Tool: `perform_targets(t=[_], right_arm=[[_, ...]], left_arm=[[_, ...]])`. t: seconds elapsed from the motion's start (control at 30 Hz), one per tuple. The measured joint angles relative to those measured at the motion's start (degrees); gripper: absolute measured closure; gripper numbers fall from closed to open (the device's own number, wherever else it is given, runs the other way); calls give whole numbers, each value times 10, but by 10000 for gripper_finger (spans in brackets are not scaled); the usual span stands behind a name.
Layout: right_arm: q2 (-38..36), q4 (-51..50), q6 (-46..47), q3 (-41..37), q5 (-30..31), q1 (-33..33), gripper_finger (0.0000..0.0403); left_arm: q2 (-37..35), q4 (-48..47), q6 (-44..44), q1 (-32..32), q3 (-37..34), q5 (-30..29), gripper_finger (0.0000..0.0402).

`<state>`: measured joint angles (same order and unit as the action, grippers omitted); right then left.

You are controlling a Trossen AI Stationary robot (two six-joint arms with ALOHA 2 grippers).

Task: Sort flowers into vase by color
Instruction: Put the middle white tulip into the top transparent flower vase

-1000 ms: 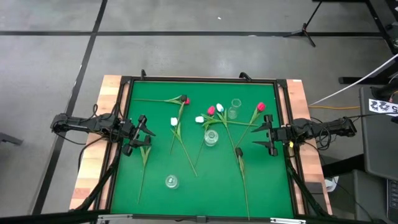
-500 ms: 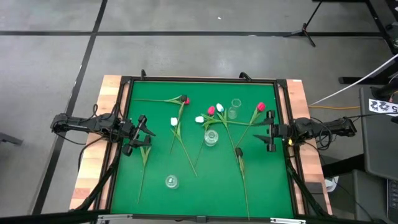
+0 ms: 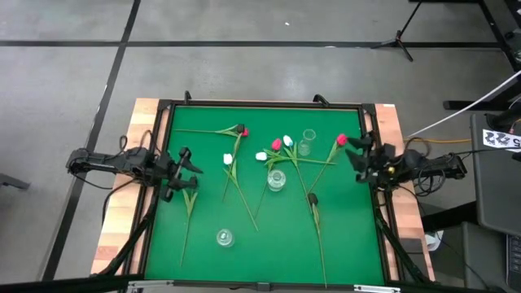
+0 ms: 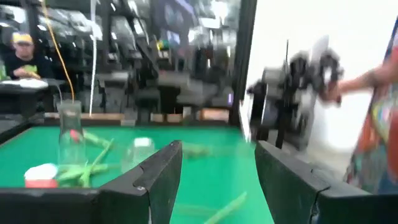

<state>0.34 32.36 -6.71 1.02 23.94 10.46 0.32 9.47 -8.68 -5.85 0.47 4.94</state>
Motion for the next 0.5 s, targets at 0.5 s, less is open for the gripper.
perform_targets(t=[0.5], right_arm=[[64,-167,-188,225,-24,0,194]], left_arm=[[0,443,-76,0,0,-148,202]])
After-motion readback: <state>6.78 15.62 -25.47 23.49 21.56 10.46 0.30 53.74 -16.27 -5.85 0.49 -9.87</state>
